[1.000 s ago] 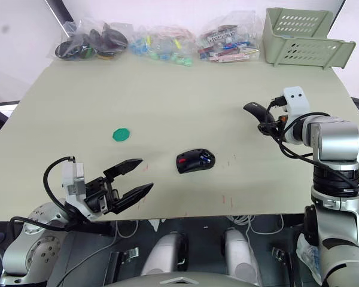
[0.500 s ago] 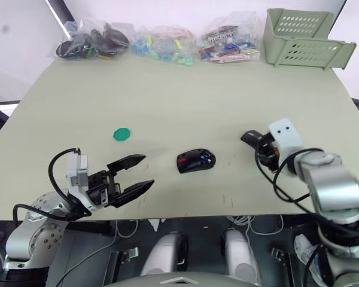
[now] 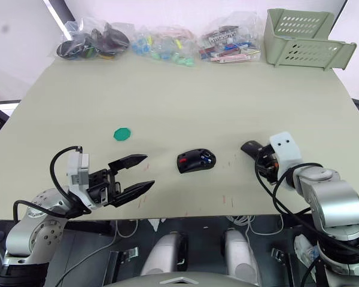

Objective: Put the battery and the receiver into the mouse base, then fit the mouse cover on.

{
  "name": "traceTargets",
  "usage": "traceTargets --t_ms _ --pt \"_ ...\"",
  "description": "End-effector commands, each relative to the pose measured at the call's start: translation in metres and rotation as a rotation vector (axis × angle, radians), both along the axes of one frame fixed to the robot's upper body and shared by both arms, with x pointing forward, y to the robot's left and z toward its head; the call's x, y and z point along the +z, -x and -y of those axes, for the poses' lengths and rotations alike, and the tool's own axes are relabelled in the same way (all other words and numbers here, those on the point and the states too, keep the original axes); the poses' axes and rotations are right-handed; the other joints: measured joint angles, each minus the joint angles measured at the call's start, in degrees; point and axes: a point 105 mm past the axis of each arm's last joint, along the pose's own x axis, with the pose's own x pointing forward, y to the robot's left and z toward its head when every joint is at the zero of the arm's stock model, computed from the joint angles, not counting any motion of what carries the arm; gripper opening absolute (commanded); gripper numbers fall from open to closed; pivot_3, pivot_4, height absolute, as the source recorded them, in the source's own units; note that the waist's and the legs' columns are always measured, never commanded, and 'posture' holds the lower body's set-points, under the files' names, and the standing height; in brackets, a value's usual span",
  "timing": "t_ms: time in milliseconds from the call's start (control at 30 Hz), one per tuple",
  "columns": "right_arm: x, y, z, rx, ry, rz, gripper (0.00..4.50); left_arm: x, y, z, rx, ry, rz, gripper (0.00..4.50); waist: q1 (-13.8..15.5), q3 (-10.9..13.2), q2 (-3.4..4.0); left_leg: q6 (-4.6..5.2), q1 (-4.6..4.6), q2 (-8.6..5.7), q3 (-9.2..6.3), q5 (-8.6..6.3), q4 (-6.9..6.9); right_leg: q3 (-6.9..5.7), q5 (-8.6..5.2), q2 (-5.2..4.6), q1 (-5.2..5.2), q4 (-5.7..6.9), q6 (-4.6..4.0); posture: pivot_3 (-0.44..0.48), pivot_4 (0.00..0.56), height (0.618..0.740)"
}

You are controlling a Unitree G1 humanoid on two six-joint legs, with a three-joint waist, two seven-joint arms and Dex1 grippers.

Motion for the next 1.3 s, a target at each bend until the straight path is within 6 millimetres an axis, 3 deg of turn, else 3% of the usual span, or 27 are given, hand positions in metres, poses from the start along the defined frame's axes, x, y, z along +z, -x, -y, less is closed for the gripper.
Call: traceTargets --t_ms 33,233,400,800,1300 --pt "0.002 0.002 0.005 -0.025 0.006 0.014 4.42 0.002 0.001 0.000 -0.017 -0.006 0.007 4.50 0.02 0.00 0.00 0.00 0.00 0.00 0.00 0.00 0.00 0.00 0.00 -0.01 0.00 0.00 0.00 0.000 0.150 0.740" --pt "-0.005 0.008 0.010 0.007 -0.055 0.064 4.48 0.002 0.001 0.000 -0.020 -0.008 0.004 4.50 0.24 -0.06 -0.10 0.00 0.00 0.00 0.00 0.00 0.00 -0.01 -0.02 -0.04 0.03 -0.02 -0.01 0.000 0.150 0.740" --pt "0.000 0.011 0.015 0.082 -0.063 0.116 4.48 0.001 0.002 -0.001 -0.023 -0.009 0.000 4.50 0.10 -0.06 -0.10 0.00 0.02 0.00 0.02 0.00 0.01 0.01 -0.03 -0.05 0.06 -0.04 -0.02 0.000 0.150 0.740" --pt "0.001 -0.004 0.036 0.239 -0.138 0.185 4.48 0.001 0.002 0.002 -0.029 -0.006 0.002 4.50 0.13 -0.06 -0.10 0.00 0.07 0.00 0.02 0.00 0.01 0.01 -0.03 0.00 0.11 -0.04 -0.01 0.000 0.150 0.740" --pt "0.003 -0.010 0.029 0.307 -0.176 0.189 4.48 0.001 0.005 0.001 -0.019 -0.004 0.000 4.50 0.14 -0.06 -0.11 0.01 0.09 0.00 0.03 0.00 0.02 0.02 -0.02 -0.01 0.12 -0.02 0.01 0.000 0.150 0.740"
